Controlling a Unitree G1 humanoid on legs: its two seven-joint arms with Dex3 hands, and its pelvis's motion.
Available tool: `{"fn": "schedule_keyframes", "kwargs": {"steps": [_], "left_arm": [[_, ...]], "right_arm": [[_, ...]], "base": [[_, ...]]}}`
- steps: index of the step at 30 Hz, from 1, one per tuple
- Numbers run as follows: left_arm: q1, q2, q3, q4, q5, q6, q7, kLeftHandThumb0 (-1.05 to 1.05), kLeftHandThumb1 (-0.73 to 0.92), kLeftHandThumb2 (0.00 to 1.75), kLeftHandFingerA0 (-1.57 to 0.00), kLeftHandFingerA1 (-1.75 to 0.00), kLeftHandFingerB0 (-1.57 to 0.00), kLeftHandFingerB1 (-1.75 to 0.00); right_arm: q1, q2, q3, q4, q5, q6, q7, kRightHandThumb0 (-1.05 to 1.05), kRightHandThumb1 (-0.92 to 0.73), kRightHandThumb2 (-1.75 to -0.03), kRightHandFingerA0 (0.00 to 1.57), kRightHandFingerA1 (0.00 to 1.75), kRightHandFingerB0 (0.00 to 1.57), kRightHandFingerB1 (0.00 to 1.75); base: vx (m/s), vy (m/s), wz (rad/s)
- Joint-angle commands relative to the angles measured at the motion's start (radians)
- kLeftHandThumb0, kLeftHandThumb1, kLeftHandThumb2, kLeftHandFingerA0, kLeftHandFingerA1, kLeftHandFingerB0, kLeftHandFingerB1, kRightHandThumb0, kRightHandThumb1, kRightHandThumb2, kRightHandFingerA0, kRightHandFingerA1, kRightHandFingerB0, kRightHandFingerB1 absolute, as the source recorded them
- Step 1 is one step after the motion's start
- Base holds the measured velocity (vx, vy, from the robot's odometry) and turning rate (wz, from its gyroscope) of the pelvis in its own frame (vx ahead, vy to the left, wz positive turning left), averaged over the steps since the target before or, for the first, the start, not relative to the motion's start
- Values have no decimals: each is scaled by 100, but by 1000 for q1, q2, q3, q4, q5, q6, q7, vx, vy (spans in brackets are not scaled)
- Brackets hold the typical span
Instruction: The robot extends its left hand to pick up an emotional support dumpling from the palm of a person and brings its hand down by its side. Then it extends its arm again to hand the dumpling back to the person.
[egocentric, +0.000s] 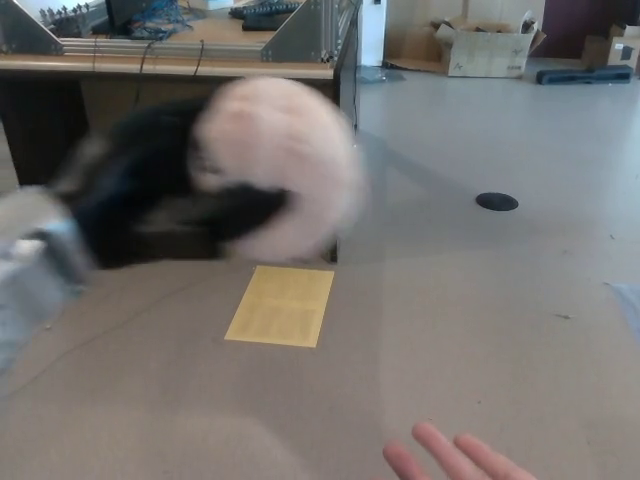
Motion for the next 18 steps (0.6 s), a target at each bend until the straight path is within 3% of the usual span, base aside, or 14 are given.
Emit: {"fn": "schedule_keyframes", "kwargs": {"steps": [1, 4, 6, 7, 8, 9, 10, 11, 12, 13, 14, 15, 16, 18], "left_arm": [[24, -94, -105, -78, 69, -20, 81, -12, 76, 63, -84, -145, -87, -85], [120, -155, -201, -131, 93, -53, 69, -15, 76, 62, -82, -147, -88, -81], [157, -172, -246, -154, 116, -65, 67, -15, 74, 67, -79, -152, -87, -87], [179, -179, -275, -167, 128, -72, 64, -15, 74, 67, -79, -152, -87, -87], [189, -181, -300, -173, 151, -86, 65, -21, 75, 62, -81, -150, -87, -88], [199, -188, -317, -178, 166, -93, 72, -22, 73, 66, -80, -152, -87, -91], [207, -196, -327, -181, 173, -95, 78, -22, 73, 66, -80, -152, -87, -91], [234, -221, -361, -184, 187, -108, 91, -25, 74, 66, -81, -151, -87, -94], [256, -238, -382, -180, 196, -124, 91, -23, 74, 66, -80, -152, -86, -95], [272, -249, -395, -173, 203, -140, 86, -23, 74, 66, -80, -152, -86, -95], [293, -259, -406, -167, 207, -155, 80, -17, 71, 73, -83, -151, -87, -94], [319, -256, -436, -171, 236, -175, 83, -24, 71, 80, -82, -158, -84, -101], [333, -256, -452, -174, 250, -183, 86, -22, 69, 80, -83, -155, -85, -98], [355, -263, -467, -175, 257, -183, 89, -28, 74, 78, -81, -160, -82, -103]], "right_arm": [[-22, -19, 1, -8, -8, 7, -19, -29, -57, -57, 82, 66, 77, 51], [-33, -15, -1, -10, -1, 19, 0, -31, -58, -57, 79, 60, 78, 50], [-34, -22, 7, -8, -12, -4, -8, -42, -59, -60, 72, 50, 61, 44], [-32, -23, 7, -4, -11, -34, -14, -42, -59, -60, 72, 50, 61, 44], [-30, -15, -18, 6, 32, -76, 29, -44, -48, -87, 61, 63, 52, 57], [-32, -12, -28, 9, 51, -71, 62, -53, -56, -59, 60, 40, 65, 41], [-37, -13, -28, 9, 51, -46, 81, -53, -56, -59, 60, 40, 65, 41], [-35, -35, 8, 0, 0, -52, 60, -51, -54, -57, 69, 55, 72, 44], [-56, -65, 98, 8, -128, 0, -33, -60, -66, -61, 36, 36, 39, 33], [-91, -95, 213, 26, -285, 86, -158, -60, -66, -61, 36, 36, 39, 33], [-102, -82, 199, 42, -236, 92, -95, -57, -64, -59, 28, 39, 35, 34], [-108, -77, 207, 39, -229, 109, -89, -57, -64, -60, 50, 45, 52, 39], [-109, -76, 210, 39, -217, 103, -93, -58, -55, -63, 55, 53, 53, 43], [-110, -80, 215, 42, -199, 84, -99, -58, -55, -63, 55, 53, 53, 43]], "base": [[0, 0, 0], [0, 0, 0], [0, 0, 0], [0, 0, 0], [0, 0, 0], [0, 0, 0], [0, 0, 0], [0, 0, 0], [0, 0, 0], [0, 0, 0], [0, 0, 0], [0, 0, 0], [0, 0, 0], [0, 0, 0]]}}
